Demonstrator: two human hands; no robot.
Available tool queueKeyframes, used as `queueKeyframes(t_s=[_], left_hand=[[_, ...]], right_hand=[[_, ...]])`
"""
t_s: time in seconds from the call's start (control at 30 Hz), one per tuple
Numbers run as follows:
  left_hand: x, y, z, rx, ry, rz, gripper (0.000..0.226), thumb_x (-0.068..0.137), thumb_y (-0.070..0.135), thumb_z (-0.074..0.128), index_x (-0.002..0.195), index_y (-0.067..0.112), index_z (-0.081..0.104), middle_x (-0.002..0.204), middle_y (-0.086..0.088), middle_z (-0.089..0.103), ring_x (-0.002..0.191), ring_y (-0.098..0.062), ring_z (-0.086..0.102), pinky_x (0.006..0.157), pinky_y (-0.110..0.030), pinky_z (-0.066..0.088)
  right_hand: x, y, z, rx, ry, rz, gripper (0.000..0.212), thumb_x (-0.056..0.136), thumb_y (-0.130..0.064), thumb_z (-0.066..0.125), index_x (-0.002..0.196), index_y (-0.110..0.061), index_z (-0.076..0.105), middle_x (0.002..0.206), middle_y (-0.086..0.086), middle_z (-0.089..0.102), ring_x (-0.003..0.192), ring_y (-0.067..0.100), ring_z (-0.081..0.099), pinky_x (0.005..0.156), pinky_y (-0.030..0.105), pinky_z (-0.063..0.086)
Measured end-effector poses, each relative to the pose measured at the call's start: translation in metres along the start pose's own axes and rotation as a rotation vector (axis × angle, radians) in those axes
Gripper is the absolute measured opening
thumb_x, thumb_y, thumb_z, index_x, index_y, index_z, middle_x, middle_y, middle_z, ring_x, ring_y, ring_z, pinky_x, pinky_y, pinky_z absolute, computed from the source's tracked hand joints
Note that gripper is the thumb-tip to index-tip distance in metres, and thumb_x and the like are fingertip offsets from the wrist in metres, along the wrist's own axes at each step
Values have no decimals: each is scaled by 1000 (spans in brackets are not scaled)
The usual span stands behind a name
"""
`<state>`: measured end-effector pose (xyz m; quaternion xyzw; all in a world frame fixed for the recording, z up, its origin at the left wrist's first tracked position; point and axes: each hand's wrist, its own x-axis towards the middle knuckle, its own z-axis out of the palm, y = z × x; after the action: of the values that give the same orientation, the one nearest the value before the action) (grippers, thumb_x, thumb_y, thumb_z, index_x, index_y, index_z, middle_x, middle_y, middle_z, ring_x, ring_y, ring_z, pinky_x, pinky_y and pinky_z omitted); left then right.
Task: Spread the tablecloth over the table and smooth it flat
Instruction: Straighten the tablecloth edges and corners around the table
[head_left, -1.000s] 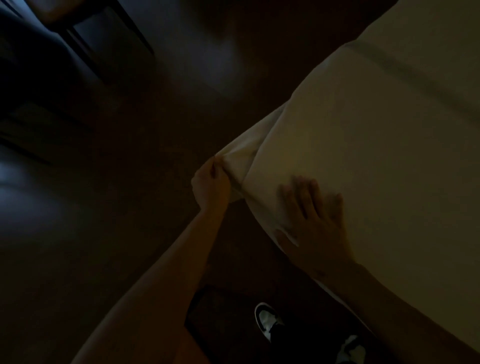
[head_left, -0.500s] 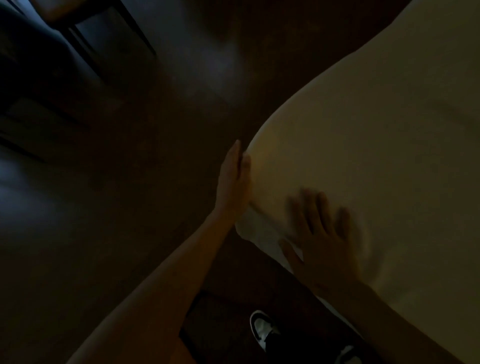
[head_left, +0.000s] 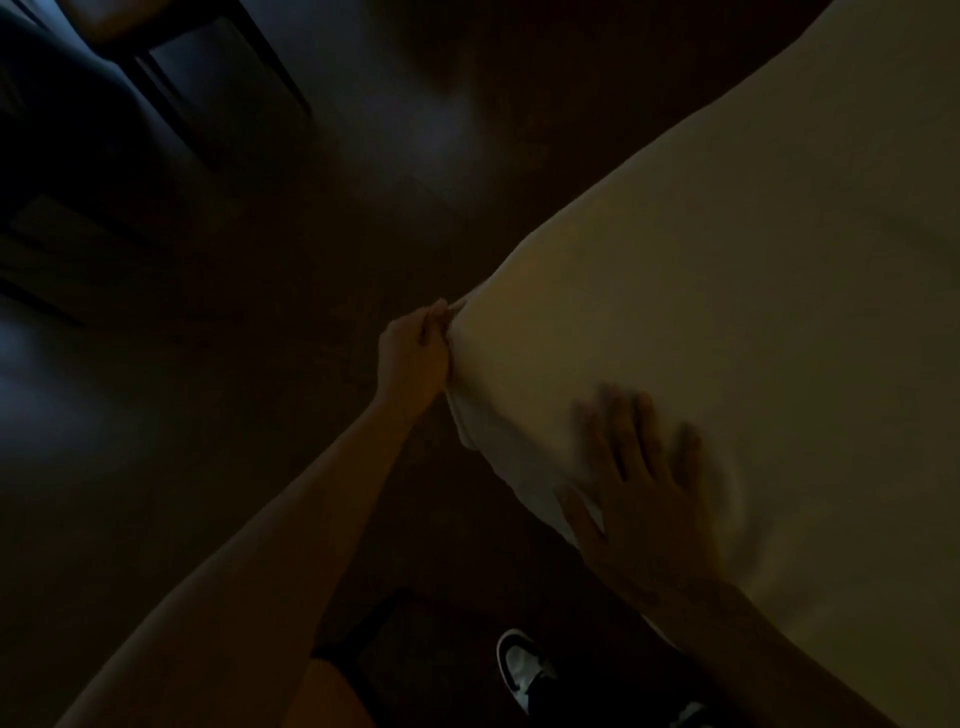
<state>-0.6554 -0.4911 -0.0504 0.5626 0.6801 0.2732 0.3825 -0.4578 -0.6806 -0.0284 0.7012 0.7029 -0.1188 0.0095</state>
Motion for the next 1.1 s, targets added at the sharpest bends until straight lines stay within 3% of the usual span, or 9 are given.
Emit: queueKeyframes(t_s=[0.07, 0.17, 0.27, 0.4, 0.53, 0.63, 0.8, 0.97, 1.1], left_hand=[[14, -18, -13, 113, -4, -78, 31, 106, 28, 41, 100, 15, 69, 76, 2, 63, 58, 5, 57, 55, -16, 44], [24, -19, -24, 206, 33, -229, 36, 107, 30, 34, 136, 19, 52, 124, -8, 62, 109, -18, 63, 97, -41, 52], [4, 22, -7, 255, 100, 154, 49, 107, 33, 30, 152, 15, 33, 162, -6, 27, 150, -21, 21, 121, -37, 19], [-39, 50, 31, 590, -196, 781, 58, 103, 35, 27, 156, 12, 24, 165, -7, 16, 153, -24, 7, 123, -44, 13], [-39, 21, 35, 790, -258, 797, 58, 101, 42, 26, 156, 23, 26, 165, -2, 19, 153, -23, 8, 122, -51, 13], [-24, 11, 22, 874, -294, 799, 59, 101, 42, 21, 157, 25, 21, 166, 0, 16, 153, -23, 6, 122, -51, 15], [-28, 25, 7, 679, -79, 475, 58, 103, 39, 22, 158, 21, 17, 167, -4, 5, 153, -25, -1, 123, -52, 10], [-92, 17, 29, 659, -190, 758, 59, 103, 38, 31, 157, 14, 20, 166, -8, 10, 153, -27, 4, 123, -50, 10], [-90, -6, 36, 750, -228, 801, 56, 105, 42, 24, 153, 14, 32, 163, -7, 23, 152, -24, 13, 122, -50, 16]], right_hand=[[0, -1, 0, 12, 4, -1, 76, 96, -56, 30, 159, -21, 6, 166, 14, 13, 152, 35, 13, 116, 67, 12], [0, -2, -2, 29, -2, -5, 75, 96, -55, 26, 159, -21, 9, 166, 14, 13, 153, 35, 11, 116, 68, 11], [0, -3, -3, 8, 12, -7, 74, 97, -56, 27, 160, -22, 7, 167, 12, 7, 154, 34, 7, 116, 68, 10], [0, -2, 2, 20, 13, -3, 77, 97, -59, 30, 160, -20, 9, 167, 8, 5, 154, 30, 2, 118, 65, 7], [-7, -3, 4, 20, -6, 26, 77, 99, -57, 24, 158, -9, 13, 166, 17, 11, 154, 33, 3, 118, 65, 7], [-27, -6, 6, -28, -20, 22, 78, 97, -54, 37, 155, -4, 23, 165, 20, 11, 153, 37, 6, 117, 65, 14], [-81, -20, 1, 103, -50, -271, 74, 101, -53, 30, 158, -8, 15, 167, 14, 5, 154, 32, 5, 115, 58, 19], [-40, 8, -16, 130, 62, 6, 69, 101, -47, 24, 156, -6, 21, 167, 14, 3, 154, 33, 1, 120, 61, 13], [-11, 16, -5, 61, 4, -3, 73, 99, -51, 27, 158, -10, 12, 167, 13, 0, 154, 32, -2, 120, 61, 8]])
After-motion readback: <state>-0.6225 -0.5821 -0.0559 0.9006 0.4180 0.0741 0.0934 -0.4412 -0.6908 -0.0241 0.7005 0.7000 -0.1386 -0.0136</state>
